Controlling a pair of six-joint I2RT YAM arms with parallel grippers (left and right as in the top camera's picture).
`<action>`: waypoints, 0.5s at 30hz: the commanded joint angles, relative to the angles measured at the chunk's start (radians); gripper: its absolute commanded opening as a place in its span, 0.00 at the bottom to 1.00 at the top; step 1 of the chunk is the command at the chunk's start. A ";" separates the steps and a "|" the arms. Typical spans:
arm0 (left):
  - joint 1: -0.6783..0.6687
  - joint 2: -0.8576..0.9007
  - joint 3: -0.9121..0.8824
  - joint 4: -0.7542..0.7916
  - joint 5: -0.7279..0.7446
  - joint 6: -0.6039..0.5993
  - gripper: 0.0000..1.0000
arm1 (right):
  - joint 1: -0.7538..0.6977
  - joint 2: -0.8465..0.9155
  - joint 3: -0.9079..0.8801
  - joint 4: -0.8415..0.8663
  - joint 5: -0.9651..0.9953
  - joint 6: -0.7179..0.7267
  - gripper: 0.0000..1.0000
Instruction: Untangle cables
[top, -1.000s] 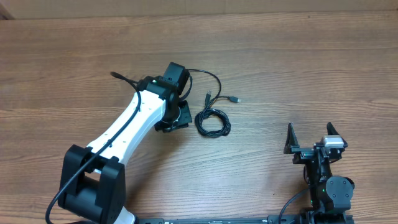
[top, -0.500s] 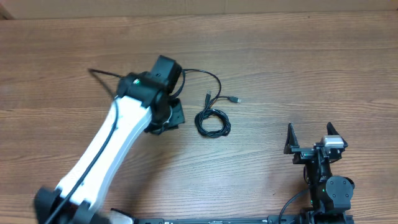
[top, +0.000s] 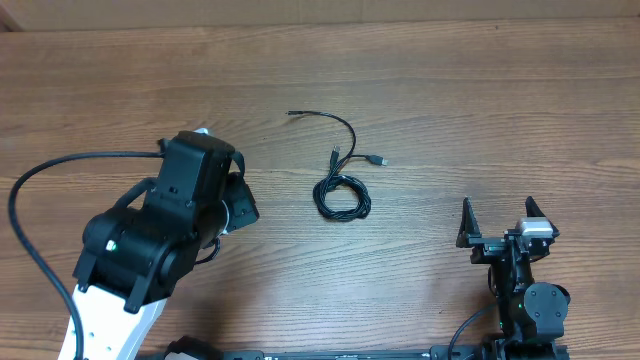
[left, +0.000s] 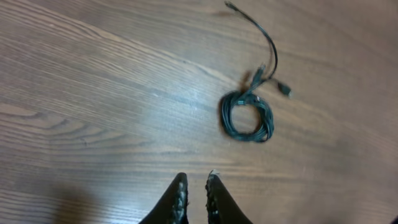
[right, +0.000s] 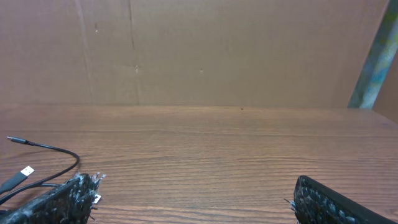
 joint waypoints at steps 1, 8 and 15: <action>-0.039 -0.020 -0.051 0.007 -0.082 -0.108 0.11 | 0.001 -0.008 -0.011 0.003 0.002 -0.005 1.00; -0.158 -0.018 -0.245 0.150 -0.099 -0.039 0.91 | 0.001 -0.008 -0.011 0.003 0.002 -0.005 1.00; -0.161 0.126 -0.374 0.385 -0.093 0.032 0.96 | 0.001 -0.008 -0.011 0.003 0.002 -0.005 1.00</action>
